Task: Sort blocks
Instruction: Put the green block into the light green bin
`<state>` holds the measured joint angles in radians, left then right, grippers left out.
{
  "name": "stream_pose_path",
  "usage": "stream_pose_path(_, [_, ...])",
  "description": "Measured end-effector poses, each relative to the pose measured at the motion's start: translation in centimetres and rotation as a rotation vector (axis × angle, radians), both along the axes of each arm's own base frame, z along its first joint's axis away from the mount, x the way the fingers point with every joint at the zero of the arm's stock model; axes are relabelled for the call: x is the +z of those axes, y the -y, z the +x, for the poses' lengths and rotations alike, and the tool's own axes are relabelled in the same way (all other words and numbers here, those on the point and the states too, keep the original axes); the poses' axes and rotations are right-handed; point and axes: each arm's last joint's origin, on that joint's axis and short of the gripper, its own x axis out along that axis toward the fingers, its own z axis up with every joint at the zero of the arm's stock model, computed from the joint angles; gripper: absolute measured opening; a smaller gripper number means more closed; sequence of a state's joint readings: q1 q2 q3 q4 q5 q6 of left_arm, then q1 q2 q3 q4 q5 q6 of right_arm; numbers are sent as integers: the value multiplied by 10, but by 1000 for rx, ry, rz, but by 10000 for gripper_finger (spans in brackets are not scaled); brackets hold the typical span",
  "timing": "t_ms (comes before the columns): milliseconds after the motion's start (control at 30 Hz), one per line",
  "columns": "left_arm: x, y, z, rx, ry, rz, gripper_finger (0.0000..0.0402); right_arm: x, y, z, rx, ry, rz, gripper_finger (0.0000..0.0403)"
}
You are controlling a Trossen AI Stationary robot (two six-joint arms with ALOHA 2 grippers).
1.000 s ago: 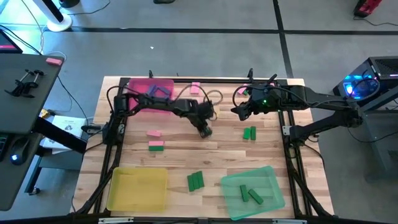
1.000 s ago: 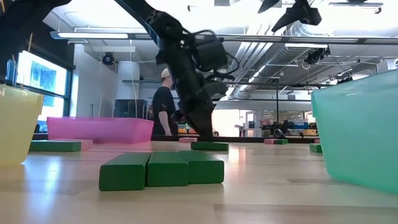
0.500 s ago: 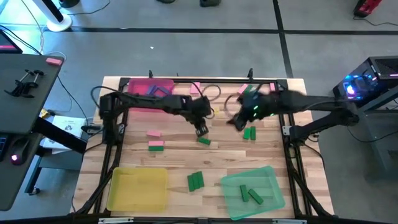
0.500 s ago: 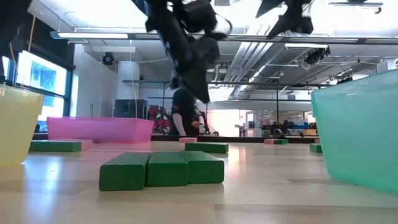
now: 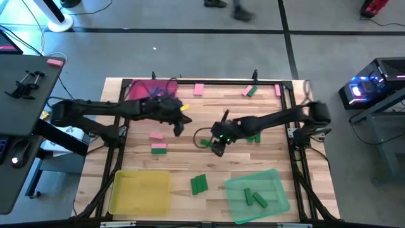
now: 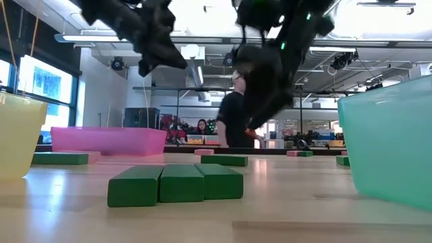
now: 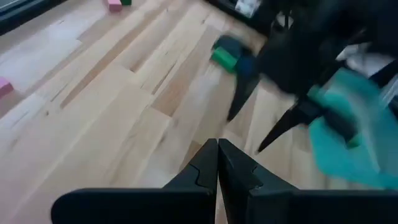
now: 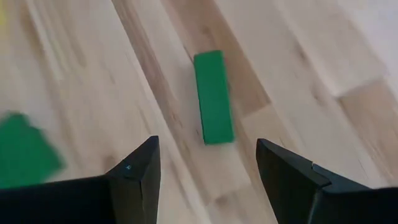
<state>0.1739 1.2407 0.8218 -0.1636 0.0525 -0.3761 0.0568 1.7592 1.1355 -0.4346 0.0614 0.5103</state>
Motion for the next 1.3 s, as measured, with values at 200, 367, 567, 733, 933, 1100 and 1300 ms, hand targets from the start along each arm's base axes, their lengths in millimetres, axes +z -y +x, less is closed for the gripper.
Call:
stream_pose_path(200, [12, 3, -18, 38, 124, -35, 0, -49, 1, 13, 71, -98, -58, 201])
stream_pose_path(367, [14, 7, -20, 28, 130, -33, 0, -56, 1, 18, 110, -84, -96, 201])
stream_pose_path(567, [14, 11, -19, 11, 131, -33, 0, -56, 8, 23, 149, -51, -150, 199])
stream_pose_path(733, [20, 11, -16, 4, 201, -59, 0, -65, 18, 26, 163, -54, -101, 171])
stream_pose_path(933, [41, 12, -13, -46, 409, -39, 0, -56, 24, 22, 136, -61, -22, 31])
stream_pose_path(1100, [68, 12, -13, -96, 657, 157, 0, -14, 29, 4, 133, -41, 0, 25])
stream_pose_path(1300, [80, 1, -14, -17, 705, 259, 6, 69, 31, -53, 52, -12, -58, 9])
